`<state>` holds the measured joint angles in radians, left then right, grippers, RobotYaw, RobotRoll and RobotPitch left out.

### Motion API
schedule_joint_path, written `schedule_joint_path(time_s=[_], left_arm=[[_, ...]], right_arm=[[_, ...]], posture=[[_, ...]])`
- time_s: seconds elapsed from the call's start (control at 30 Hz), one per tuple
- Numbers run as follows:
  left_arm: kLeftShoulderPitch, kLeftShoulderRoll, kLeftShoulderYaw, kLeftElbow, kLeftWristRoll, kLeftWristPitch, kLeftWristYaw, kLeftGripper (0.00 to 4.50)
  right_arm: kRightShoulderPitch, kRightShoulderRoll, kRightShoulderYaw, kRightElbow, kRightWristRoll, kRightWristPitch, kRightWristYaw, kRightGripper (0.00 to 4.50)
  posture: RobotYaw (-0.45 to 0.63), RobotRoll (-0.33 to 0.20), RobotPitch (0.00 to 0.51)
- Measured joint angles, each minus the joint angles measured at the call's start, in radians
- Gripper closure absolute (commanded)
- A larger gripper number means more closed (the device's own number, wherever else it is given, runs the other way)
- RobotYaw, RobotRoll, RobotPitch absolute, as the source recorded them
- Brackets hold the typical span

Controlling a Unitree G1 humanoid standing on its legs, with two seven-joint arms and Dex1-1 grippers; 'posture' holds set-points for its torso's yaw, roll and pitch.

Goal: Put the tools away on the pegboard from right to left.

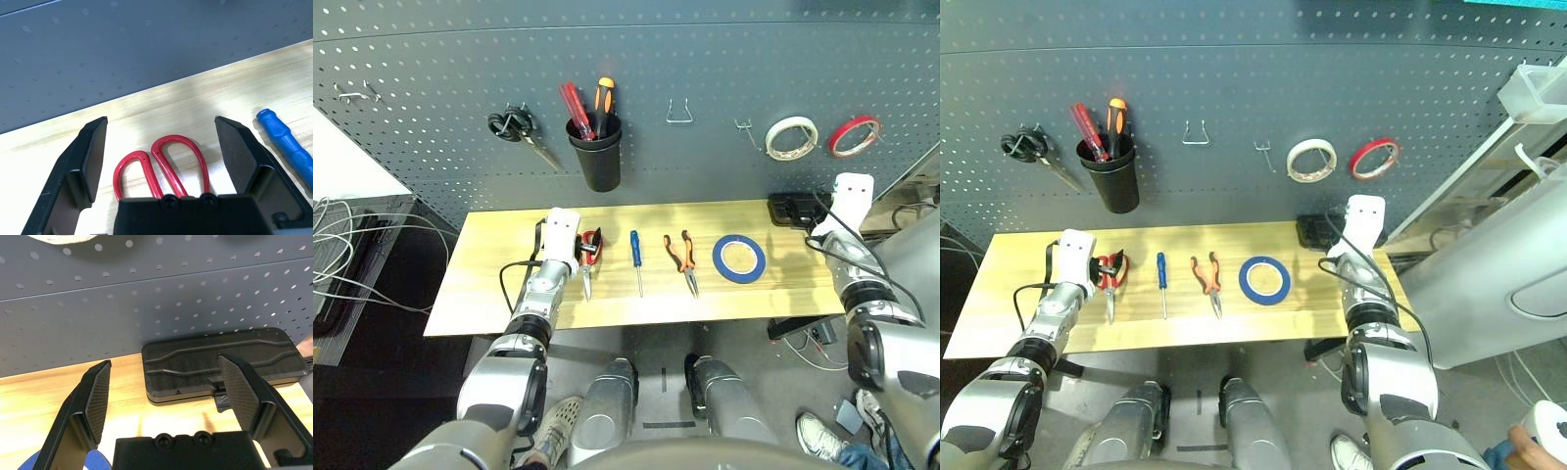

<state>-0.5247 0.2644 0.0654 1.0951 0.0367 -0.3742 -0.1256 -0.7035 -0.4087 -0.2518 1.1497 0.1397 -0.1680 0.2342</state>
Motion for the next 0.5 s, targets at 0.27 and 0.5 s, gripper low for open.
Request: schedule_joint_path(time_s=[0.27,0.5], left_arm=[[0.003,0.003,0.0,0.0,0.0,-0.005,0.013,0.02],[0.021,0.003,0.002,-0.011,-0.005,-0.002,-0.003,0.02]], right_arm=[[0.0,0.002,-0.001,0.0,0.001,-0.005,0.022,0.0],[0.001,0.01,-0.002,0.0,0.004,0.024,0.067,0.0]], posture=[[0.02,0.0,0.165],[0.04,0.0,0.181]])
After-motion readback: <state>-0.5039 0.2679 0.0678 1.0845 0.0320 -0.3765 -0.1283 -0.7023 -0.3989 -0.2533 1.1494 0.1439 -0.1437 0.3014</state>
